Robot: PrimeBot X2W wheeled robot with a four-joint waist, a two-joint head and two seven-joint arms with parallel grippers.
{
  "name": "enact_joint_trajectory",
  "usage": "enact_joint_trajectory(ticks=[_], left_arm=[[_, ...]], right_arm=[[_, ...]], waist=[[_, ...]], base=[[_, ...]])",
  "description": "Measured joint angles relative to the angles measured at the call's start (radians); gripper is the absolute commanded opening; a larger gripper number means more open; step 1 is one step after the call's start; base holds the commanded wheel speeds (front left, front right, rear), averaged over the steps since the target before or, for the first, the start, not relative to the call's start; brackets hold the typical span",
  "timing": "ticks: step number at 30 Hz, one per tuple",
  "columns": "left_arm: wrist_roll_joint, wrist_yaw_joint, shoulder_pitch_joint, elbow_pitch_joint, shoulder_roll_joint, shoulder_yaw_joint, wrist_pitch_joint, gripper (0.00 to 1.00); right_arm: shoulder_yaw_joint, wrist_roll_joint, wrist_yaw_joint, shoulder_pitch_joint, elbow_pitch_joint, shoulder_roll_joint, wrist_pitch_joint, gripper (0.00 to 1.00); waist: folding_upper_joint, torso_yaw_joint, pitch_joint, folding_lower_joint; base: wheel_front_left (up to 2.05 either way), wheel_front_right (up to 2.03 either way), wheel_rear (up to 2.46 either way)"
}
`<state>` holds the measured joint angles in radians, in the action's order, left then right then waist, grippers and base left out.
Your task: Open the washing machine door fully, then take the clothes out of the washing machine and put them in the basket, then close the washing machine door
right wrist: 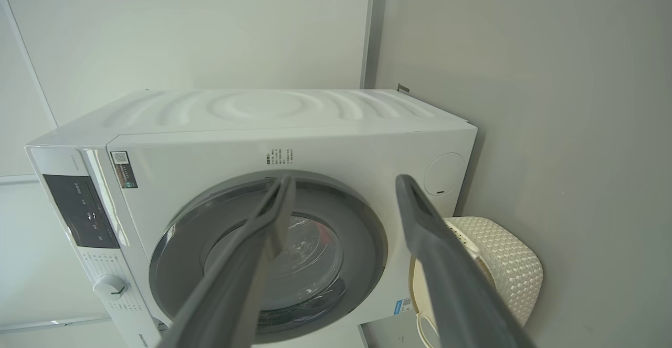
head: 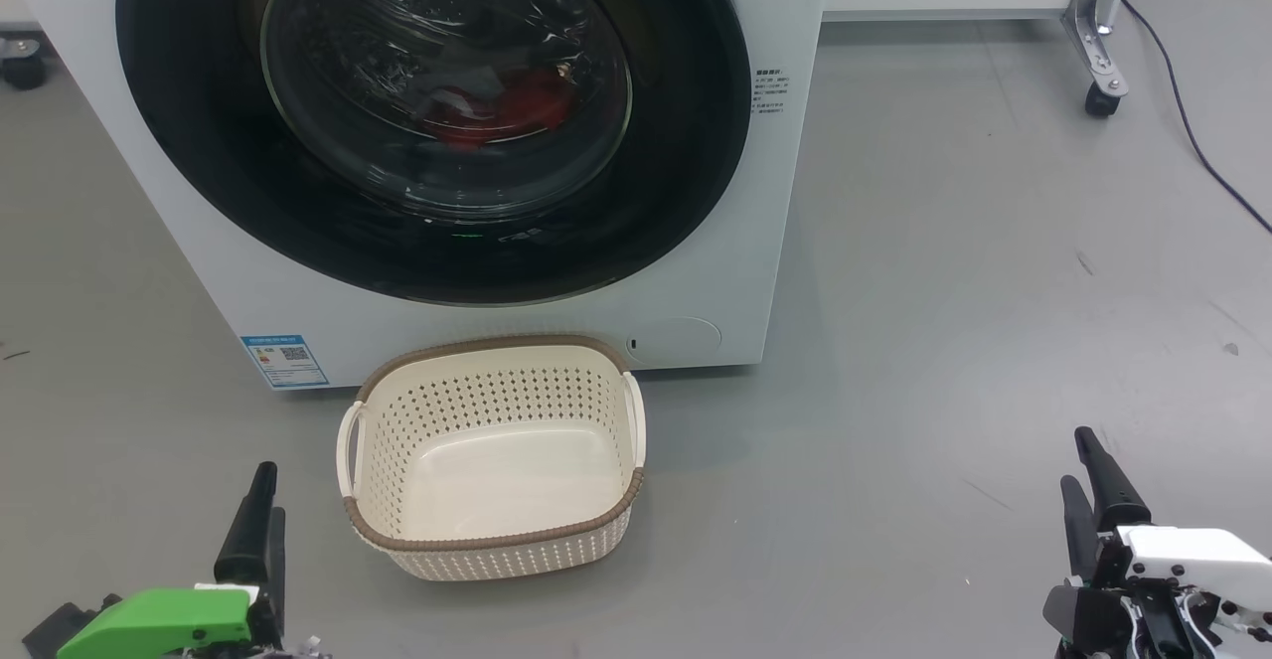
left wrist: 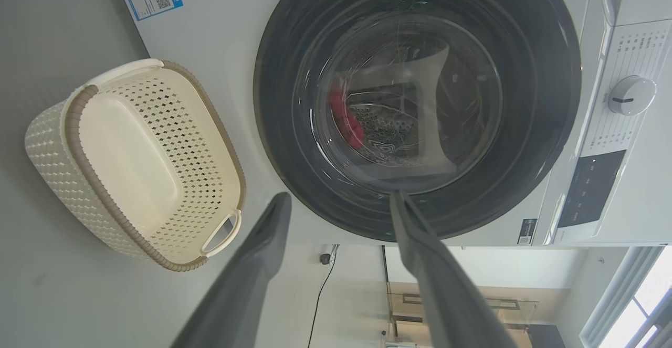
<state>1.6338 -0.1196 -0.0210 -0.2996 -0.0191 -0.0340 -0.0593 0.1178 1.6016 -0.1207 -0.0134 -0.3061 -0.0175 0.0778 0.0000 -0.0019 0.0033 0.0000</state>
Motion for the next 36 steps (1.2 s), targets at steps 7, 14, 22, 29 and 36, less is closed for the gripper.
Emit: enact_joint_trajectory(ticks=[7,14,22,29,36], left_arm=[[-0.002,0.0,-0.015,0.016,0.0,0.015,0.022,1.0],[-0.035,0.0,-0.021,0.022,-0.001,0.037,0.043,1.0],[-0.057,0.0,-0.034,0.036,-0.002,0.063,0.074,1.0],[-0.151,0.0,-0.043,0.055,-0.04,0.105,0.107,1.0],[-0.32,0.0,-0.063,0.055,-0.085,0.151,0.15,1.0]], right_arm=[[-0.004,-0.012,0.0,-0.009,0.006,-0.002,-0.015,1.0],[-0.013,-0.029,0.0,-0.02,0.01,-0.009,-0.033,1.0],[-0.031,-0.077,0.0,-0.022,0.01,-0.022,-0.059,1.0],[-0.064,-0.151,0.0,-0.037,0.01,-0.049,-0.099,1.0],[-0.117,-0.312,0.0,-0.043,0.001,-0.099,-0.157,1.0]], waist=[[0.0,-0.001,0.001,0.0],[0.0,-0.001,0.002,0.0],[0.0,0.0,0.003,0.0],[0.0,0.0,0.004,0.0],[0.0,0.001,0.006,0.0]], base=[[0.0,0.0,0.0],[0.0,0.0,0.0],[0.0,0.0,0.0],[0.0,0.0,0.0],[0.0,0.0,0.0]])
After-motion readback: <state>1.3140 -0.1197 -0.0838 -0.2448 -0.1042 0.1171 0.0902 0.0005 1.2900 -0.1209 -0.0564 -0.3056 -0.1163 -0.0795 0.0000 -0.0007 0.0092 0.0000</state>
